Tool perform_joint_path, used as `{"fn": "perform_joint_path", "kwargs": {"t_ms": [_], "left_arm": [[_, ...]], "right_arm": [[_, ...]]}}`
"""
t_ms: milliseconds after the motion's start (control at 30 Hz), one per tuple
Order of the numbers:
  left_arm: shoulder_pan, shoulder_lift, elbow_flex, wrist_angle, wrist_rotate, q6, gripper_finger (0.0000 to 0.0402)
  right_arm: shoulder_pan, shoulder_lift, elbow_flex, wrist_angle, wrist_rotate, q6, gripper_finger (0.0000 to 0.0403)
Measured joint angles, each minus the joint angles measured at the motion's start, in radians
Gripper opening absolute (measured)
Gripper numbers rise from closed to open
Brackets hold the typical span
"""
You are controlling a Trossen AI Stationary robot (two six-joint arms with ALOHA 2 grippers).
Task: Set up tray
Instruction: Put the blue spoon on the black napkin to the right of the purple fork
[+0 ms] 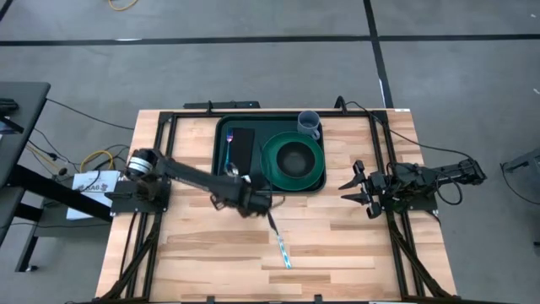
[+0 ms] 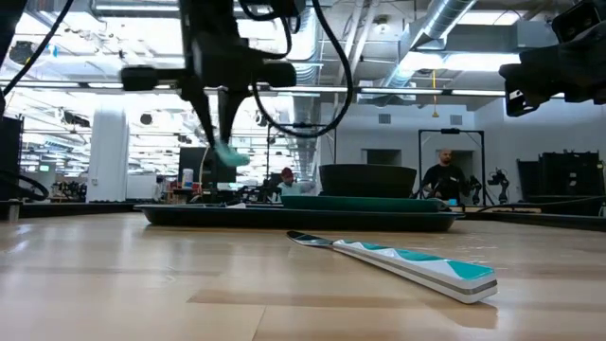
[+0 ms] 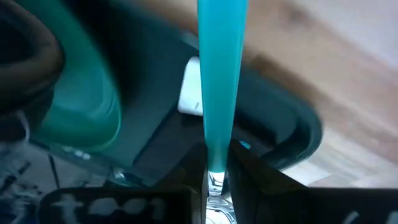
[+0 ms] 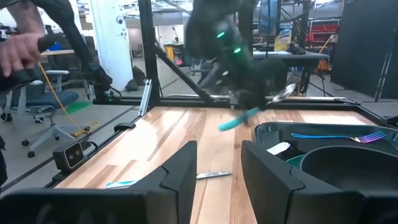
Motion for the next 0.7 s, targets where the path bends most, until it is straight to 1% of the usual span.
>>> {"fn": "perform_joint_path", "kwargs": {"t_ms": [100,233,433,500,700], "left_arm": [[0.062,-0.032,-0.002,0.007,0.001,0.030,0.0022],[0.139,-0.085,-0.043,0.021,-0.003,0.053,0.0022],[0.232,-0.173,-0.183,0.037,0.009,0.011,0.0022],[0.251,-0.203,-0.233,0.069,0.005,0.011,0.0022],[0.257,-0.260,-0.327,0.194,-0.052,0.230,0.0022]], "right_arm": [[0.000,0.000,0.000,0.000,0.000,0.000,0.0118],[0.000,0.000,0.000,0.000,0.000,0.000,0.0118],[0.000,0.000,0.000,0.000,0.000,0.000,0.0118],[0.000,0.000,0.000,0.000,0.000,0.000,0.0118],[0.000,0.000,0.000,0.000,0.000,0.000,0.0118]]}}
